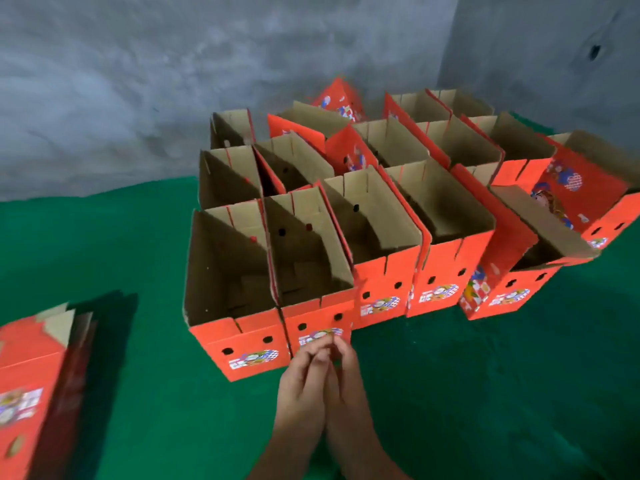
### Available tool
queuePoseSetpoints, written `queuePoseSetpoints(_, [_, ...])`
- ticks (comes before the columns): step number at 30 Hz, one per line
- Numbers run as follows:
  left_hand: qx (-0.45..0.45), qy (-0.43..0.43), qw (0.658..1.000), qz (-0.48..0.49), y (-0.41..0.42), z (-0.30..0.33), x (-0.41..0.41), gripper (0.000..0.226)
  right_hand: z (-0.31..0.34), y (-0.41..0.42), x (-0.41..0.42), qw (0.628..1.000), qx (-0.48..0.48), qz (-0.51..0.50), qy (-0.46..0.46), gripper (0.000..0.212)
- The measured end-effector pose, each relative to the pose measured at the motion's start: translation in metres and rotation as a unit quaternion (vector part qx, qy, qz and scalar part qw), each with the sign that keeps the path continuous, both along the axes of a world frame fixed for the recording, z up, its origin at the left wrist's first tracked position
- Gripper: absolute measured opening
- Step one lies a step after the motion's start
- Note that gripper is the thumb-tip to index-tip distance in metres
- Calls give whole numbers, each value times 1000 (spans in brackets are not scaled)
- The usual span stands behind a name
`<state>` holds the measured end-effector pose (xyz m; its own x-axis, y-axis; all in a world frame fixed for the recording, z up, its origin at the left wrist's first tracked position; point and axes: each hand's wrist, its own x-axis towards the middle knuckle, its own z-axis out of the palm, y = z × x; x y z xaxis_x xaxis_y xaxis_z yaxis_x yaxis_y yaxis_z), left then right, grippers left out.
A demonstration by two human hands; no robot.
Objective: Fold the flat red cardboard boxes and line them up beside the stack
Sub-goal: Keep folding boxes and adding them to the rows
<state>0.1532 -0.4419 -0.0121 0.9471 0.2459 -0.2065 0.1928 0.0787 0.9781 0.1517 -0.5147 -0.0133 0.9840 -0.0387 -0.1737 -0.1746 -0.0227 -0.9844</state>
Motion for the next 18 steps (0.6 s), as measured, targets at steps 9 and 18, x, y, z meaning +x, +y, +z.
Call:
queuePoseSetpoints(9, [47, -16, 990, 128, 284, -29, -119, 33, -21, 286, -99, 987, -33, 153, 23, 31])
queuePoseSetpoints(18, [208, 64, 971, 104, 493, -60, -175, 33, -54, 471, -130, 938, -275, 168, 127, 48])
